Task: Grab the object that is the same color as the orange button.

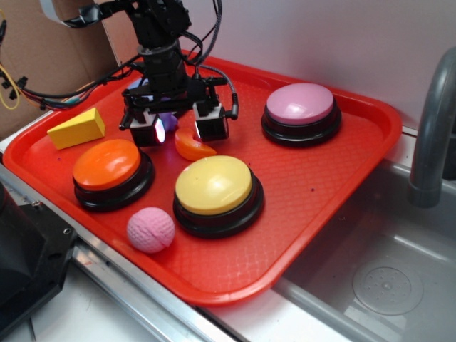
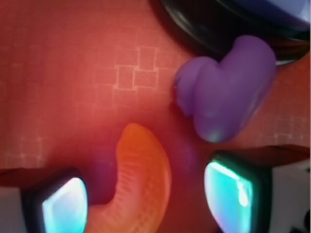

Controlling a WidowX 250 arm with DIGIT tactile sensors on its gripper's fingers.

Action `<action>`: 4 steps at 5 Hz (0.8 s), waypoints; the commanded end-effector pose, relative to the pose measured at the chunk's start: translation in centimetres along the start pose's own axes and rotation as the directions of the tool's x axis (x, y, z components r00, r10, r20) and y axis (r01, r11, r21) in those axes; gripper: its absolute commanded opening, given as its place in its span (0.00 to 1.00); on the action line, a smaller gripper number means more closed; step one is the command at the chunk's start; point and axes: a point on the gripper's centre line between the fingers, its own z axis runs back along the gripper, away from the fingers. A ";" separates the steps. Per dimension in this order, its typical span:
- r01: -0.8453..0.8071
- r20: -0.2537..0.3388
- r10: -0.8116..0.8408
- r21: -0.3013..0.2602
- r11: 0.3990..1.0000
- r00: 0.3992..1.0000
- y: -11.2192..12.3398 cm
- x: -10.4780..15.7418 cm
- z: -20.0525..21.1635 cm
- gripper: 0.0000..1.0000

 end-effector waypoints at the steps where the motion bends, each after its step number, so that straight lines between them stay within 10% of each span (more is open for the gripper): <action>1: -0.028 0.005 0.028 -0.039 0.999 1.000 0.4 0.4 0.4 0.81; 2: -0.043 0.004 0.044 -0.036 0.998 0.999 0.5 0.4 0.4 0.00; 4: -0.060 0.018 0.060 -0.002 0.998 0.998 0.7 0.6 0.2 0.00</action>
